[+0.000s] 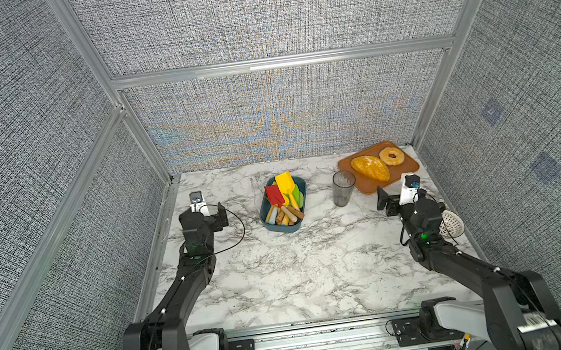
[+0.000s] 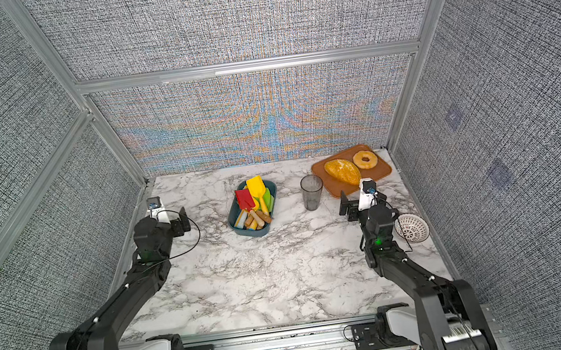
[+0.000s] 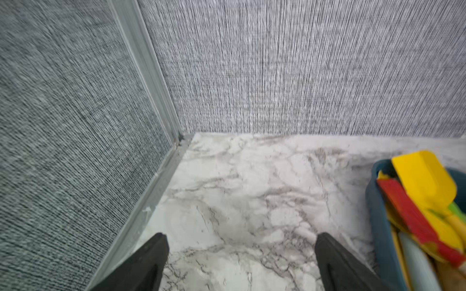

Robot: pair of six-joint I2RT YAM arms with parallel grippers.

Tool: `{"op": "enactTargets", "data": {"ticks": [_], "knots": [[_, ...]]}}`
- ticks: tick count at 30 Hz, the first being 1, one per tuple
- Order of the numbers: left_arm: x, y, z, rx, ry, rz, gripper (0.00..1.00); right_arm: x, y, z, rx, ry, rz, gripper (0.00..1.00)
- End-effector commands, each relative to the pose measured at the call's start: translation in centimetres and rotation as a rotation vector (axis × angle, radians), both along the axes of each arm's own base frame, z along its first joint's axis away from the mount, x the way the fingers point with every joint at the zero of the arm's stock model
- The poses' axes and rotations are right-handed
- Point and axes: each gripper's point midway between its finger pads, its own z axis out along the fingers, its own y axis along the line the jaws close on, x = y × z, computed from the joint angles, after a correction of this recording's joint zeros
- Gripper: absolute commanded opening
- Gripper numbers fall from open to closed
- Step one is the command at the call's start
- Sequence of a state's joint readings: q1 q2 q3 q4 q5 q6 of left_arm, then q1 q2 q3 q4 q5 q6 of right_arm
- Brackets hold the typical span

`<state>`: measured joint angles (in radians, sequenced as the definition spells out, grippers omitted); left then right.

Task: Take the shovel out of the storage box
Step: Pick up the shovel from the storage box.

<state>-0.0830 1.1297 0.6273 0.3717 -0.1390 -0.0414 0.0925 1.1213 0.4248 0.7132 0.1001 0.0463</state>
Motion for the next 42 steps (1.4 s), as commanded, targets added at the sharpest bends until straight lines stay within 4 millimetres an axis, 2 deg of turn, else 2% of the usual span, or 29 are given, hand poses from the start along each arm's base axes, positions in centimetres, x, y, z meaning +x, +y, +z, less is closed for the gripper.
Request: {"op": "enactTargets", "data": {"ticks": [1,5,8,10,13,15,19,21,23,24,25,28,30,37,42], "knots": [[-2.5,-3.1,-0.7,-0.127,0.096,-0.150,0.93,-1.2,2.8,-1.4,0.006,0.122,0.090,0.98],[-4.9,-6.8,0.3,-0.263,0.089,-0.345,0.85,-2.4,8.8,0.5,0.023,0.155,0.323,0.96],[-6.1,-9.4,-0.3,-0.359,0.151,-0.453,0.78,-3.0,13.7,0.8,0.046,0.234,0.496,0.87],[-6.8,-10.8,-1.2,-0.380,0.215,-0.493,0.74,-3.6,17.8,0.5,0.026,0.279,0.621,0.83],[-7.2,-10.6,-3.2,-0.375,0.284,-0.425,0.72,-3.5,22.4,0.3,-0.014,0.326,0.703,0.76],[-7.3,-9.7,-4.7,-0.364,0.315,-0.362,0.72,-2.8,25.0,-0.8,-0.056,0.386,0.716,0.71],[-7.6,-8.5,-7.0,-0.336,0.373,-0.291,0.70,-1.4,29.8,-3.2,-0.114,0.480,0.728,0.69],[-7.7,-8.3,-7.8,-0.329,0.402,-0.276,0.70,-0.6,31.3,-4.1,-0.103,0.511,0.723,0.64],[-7.8,-8.2,-8.4,-0.330,0.417,-0.263,0.70,0.3,32.2,-5.1,-0.109,0.536,0.695,0.41],[-7.8,-8.1,-8.6,-0.333,0.420,-0.259,0.70,0.7,32.5,-5.8,-0.117,0.556,0.680,0.33],[-7.8,-8.1,-8.8,-0.336,0.423,-0.259,0.70,1.0,32.8,-6.6,-0.127,0.582,0.671,0.31],[-7.9,-8.6,-9.3,-0.345,0.434,-0.281,0.70,1.8,33.5,-8.2,-0.148,0.638,0.651,0.33],[-7.9,-8.8,-9.4,-0.348,0.440,-0.296,0.70,2.2,33.8,-9.1,-0.166,0.670,0.644,0.39],[-8.3,-9.4,-9.2,-0.369,0.429,-0.334,0.71,3.4,34.2,-12.3,-0.284,0.760,0.597,0.41],[-8.6,-9.3,-8.8,-0.368,0.406,-0.337,0.72,4.5,34.4,-13.6,-0.330,0.779,0.565,0.42]]}}
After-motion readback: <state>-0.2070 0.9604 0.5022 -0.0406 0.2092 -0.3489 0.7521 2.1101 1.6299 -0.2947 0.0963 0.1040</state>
